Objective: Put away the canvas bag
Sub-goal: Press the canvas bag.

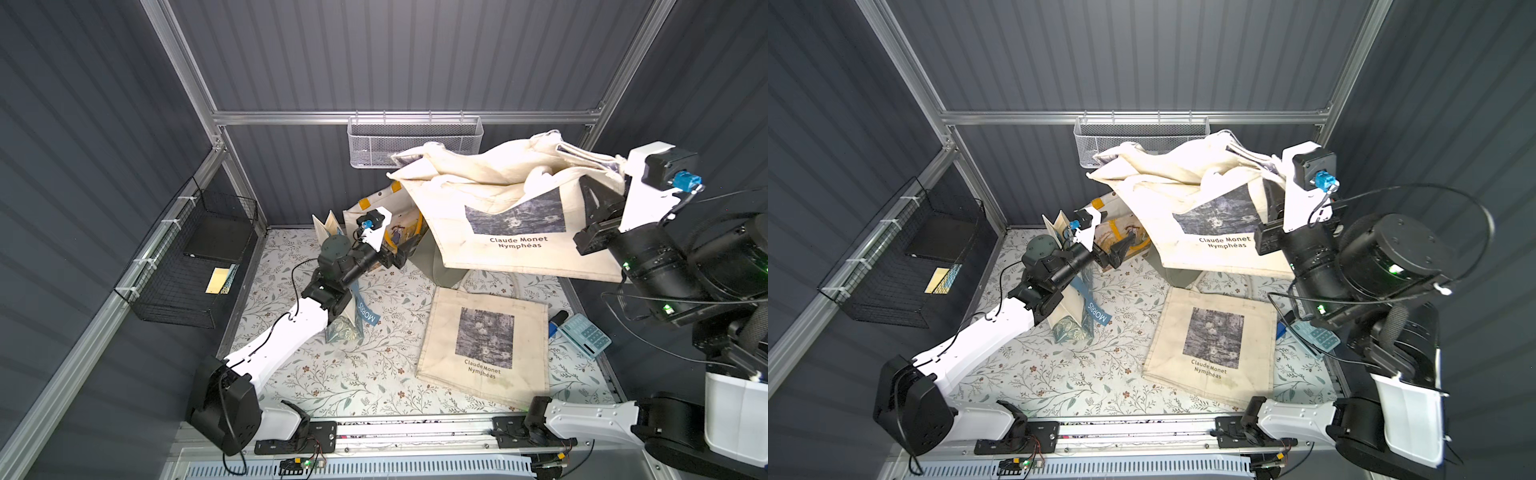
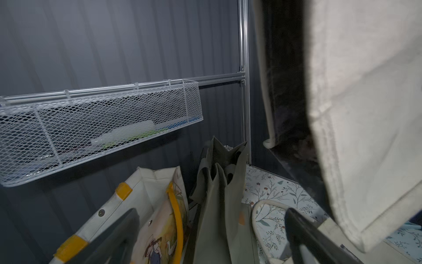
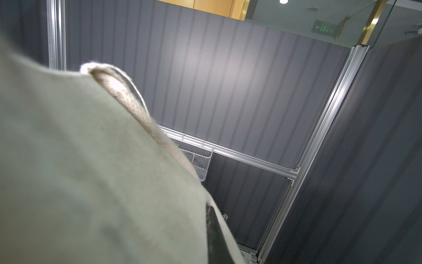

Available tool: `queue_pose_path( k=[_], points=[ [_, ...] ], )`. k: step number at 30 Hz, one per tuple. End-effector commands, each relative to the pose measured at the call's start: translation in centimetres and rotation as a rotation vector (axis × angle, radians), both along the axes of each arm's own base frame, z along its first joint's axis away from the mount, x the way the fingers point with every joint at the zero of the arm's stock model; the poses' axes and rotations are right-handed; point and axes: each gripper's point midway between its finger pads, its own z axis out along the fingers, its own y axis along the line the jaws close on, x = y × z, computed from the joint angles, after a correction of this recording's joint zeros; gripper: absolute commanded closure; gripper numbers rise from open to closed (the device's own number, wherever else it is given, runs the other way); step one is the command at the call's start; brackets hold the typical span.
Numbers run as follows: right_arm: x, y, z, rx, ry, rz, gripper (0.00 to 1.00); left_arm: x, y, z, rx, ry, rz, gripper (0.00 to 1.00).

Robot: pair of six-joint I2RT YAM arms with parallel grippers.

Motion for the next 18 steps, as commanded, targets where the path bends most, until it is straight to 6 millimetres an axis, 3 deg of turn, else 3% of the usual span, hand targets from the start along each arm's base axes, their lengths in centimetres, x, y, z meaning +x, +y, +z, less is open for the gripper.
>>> queue_pose_path(
  k=[1,5,8,18],
  points=[
    [-0.6,0.2,1.1,0.081,-0.010,0.054,1.00,-0.9,0.4,4.4,-0.173,-0.054,-0.188,0.01],
    [-0.6,0.3,0.9,0.090,-0.003,0.058,1.00,-0.3,1.7,6.9,-0.303,-0.062,-0.343,0.01],
    [-0.6,0.4,1.0,0.099,-0.003,0.068,1.00,-0.4,1.1,8.5,-0.314,-0.066,-0.458,0.01],
    [-0.9,0.2,1.2,0.116,-0.009,0.083,1.00,-0.9,-0.1,9.3,-0.307,-0.045,-0.594,0.01]
  ],
)
